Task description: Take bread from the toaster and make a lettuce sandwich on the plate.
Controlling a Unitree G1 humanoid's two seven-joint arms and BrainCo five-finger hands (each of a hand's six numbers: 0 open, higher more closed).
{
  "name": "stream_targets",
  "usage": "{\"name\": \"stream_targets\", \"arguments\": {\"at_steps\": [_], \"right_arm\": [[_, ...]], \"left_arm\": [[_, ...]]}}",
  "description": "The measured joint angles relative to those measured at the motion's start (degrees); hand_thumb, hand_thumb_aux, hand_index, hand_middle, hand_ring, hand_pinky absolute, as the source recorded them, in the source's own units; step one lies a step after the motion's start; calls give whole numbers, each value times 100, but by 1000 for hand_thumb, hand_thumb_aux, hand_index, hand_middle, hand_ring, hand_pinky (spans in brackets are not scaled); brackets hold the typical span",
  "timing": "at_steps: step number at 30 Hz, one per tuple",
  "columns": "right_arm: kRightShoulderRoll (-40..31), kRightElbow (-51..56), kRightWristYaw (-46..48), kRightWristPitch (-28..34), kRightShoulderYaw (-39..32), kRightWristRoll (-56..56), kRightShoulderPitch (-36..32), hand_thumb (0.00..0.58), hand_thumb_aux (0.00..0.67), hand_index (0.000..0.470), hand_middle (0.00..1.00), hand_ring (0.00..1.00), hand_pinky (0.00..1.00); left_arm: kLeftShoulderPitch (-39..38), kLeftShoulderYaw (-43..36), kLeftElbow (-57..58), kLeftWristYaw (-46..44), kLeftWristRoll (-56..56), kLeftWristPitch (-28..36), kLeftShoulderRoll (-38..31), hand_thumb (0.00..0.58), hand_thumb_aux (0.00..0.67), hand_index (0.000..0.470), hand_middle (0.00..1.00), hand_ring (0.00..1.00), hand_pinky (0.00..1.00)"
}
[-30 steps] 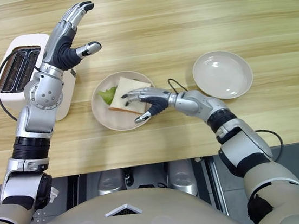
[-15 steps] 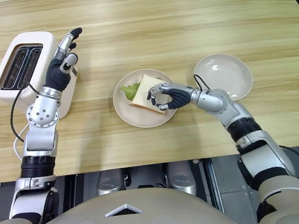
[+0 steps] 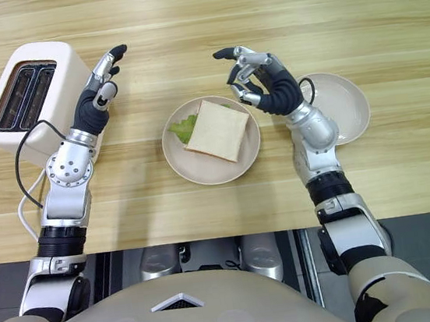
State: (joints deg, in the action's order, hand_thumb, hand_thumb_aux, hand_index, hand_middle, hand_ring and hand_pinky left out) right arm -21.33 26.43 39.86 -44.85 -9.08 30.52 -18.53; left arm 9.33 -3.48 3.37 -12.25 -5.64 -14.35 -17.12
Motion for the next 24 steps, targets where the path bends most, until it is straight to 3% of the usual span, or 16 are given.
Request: {"name": "stream_targets", "arguments": {"at_steps": [1,2,3,4,5,6,7,17,20,24], "right_arm": [[-53,-267,292,363,26,319,130,580,670,460,1000,1000,1000],[-142,-544,609,767,49,636,279,580,670,460,1000,1000,1000],[-350,-987,1065,1364,52,1023,550,580,670,460,1000,1000,1000],[-521,-1256,1420,1792,53,1233,792,580,670,460,1000,1000,1000],[-605,-1419,1613,2043,52,1343,956,580,670,460,1000,1000,1000],[-701,-1606,1834,2328,47,1407,1143,580,670,460,1000,1000,1000],[-819,-1813,2069,2576,30,1451,1376,580,670,460,1000,1000,1000],[-1259,-3086,2854,3769,329,1410,2575,580,670,460,1000,1000,1000],[-1516,-3081,2988,3611,152,533,2899,580,670,460,1000,1000,1000],[-1551,-2648,2655,2955,-272,-1144,2838,580,670,460,1000,1000,1000]], "left_arm": [[-84,0,-62,-159,192,50,0,0,0,0,208,208,208],[-171,-12,-155,-378,420,140,-4,0,0,0,208,208,208],[-343,-43,-360,-816,857,317,-47,201,129,88,1000,1000,1000],[-529,-91,-517,-1211,1196,450,-145,349,247,170,1000,1000,1000],[-667,-125,-627,-1479,1414,531,-242,493,410,281,1000,1000,1000],[-825,-158,-733,-1827,1687,632,-333,568,573,393,1000,1000,1000],[-1024,-224,-879,-2172,1959,709,-465,580,670,460,1000,1000,1000],[-2205,-410,-2042,-3515,2820,1086,-1090,580,670,460,1000,1000,1000],[-2377,-720,-1954,-3578,2202,997,-1348,580,670,460,1000,1000,1000],[-1902,-1125,-1282,-3044,702,584,-1375,580,670,460,1000,1000,1000]]}}
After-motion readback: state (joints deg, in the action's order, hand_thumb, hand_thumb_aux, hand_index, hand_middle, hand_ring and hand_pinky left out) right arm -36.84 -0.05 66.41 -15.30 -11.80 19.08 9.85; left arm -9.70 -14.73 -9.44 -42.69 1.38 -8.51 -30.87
